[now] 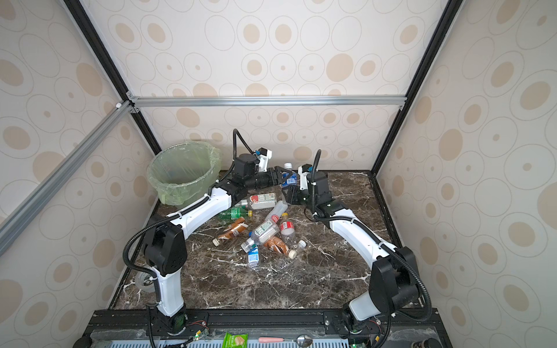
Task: Throw the plastic bottles in the bin
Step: Throw the plastic bottle into the trash bin.
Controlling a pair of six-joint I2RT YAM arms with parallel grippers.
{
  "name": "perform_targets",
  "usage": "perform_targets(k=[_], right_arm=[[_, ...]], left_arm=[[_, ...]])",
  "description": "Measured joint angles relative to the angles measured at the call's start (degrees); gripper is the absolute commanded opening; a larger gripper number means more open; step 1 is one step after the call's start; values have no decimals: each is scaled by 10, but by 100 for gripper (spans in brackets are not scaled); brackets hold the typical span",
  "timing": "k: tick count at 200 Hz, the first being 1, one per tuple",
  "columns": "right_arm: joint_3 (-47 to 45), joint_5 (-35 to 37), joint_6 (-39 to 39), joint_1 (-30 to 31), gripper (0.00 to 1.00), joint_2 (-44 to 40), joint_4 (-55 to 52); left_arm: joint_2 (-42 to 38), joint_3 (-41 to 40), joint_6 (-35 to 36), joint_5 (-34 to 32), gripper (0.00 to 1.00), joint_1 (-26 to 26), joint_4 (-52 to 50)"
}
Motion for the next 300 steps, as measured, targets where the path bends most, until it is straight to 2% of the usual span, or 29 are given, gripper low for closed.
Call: perform_targets(k=[26,71,112,143,170,203,241,300], right_arm=[[0,3,1,0,54,0,0],[0,6,3,0,54,0,0],[0,3,3,1,54,0,2],[0,2,3,1,55,0,3],[0,2,3,1,55,0,3],[0,3,3,1,60,-1,3],[0,4,3,1,72,-1,0],[-12,7,-7,3,85,-33,0]], left_arm=[[2,0,0,1,63,0,4],[6,-1,-2,7,73,0,11],[9,-1,-2,11,75,-3,11],[10,-1,-2,11,67,-3,11],[10,-1,-2,11,52,-3,11],[10,-1,-2,11,50,-3,11],[10,1,5,10,50,-3,5],[14,57,39,-7,50,10,-65]])
